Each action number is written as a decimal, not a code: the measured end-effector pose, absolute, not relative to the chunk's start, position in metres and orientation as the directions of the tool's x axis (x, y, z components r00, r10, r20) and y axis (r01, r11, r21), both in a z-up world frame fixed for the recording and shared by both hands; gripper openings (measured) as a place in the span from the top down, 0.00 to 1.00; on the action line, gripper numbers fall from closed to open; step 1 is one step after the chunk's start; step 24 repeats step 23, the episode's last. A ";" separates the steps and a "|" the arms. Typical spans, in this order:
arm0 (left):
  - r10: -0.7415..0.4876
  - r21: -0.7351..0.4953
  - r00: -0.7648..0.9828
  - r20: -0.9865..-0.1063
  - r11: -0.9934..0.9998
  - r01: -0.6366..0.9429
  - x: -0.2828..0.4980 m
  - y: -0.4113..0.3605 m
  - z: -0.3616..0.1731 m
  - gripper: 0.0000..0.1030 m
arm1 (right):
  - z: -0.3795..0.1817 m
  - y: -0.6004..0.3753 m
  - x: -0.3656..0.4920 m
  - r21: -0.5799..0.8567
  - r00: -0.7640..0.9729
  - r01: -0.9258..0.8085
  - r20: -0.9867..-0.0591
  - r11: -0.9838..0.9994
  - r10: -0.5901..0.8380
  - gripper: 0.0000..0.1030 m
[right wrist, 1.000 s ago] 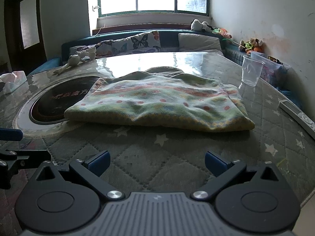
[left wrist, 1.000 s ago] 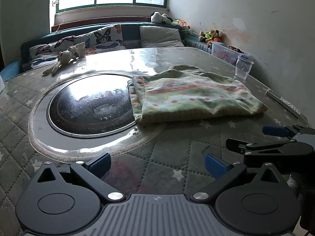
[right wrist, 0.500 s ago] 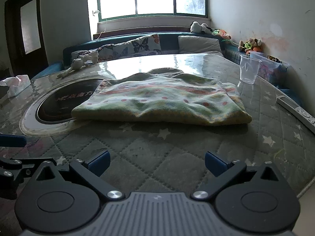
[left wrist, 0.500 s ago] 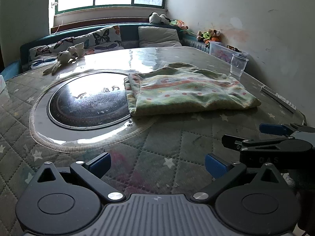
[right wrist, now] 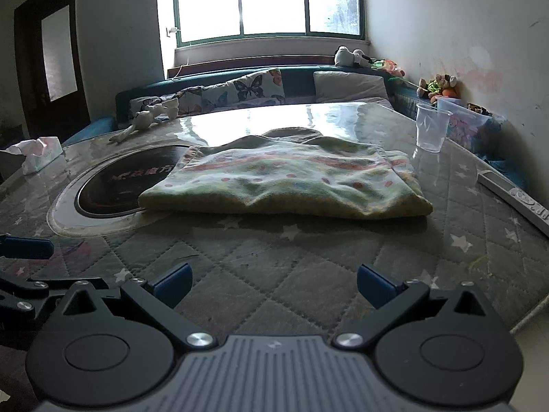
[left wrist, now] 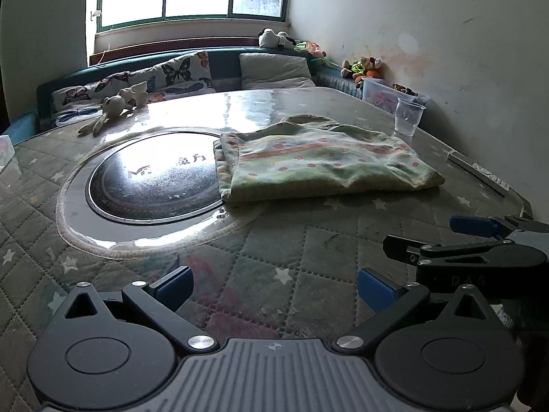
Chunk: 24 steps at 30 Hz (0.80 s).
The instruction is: Fold clothes
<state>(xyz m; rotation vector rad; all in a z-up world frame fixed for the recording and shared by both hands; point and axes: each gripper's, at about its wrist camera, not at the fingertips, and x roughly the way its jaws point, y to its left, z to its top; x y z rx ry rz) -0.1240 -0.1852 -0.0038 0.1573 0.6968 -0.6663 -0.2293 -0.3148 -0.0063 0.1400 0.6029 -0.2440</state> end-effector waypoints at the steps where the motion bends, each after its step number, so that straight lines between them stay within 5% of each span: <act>1: -0.515 -0.081 0.572 -0.639 0.784 0.615 -0.125 -0.185 -0.004 0.00 | -0.006 -0.314 -0.230 0.060 0.798 0.267 -0.574 0.962 -0.186 0.00; 24: -0.520 -0.074 0.581 -0.626 0.781 0.620 -0.134 -0.185 -0.002 0.00 | -0.005 -0.314 -0.235 0.074 0.810 0.260 -0.560 0.963 -0.176 0.00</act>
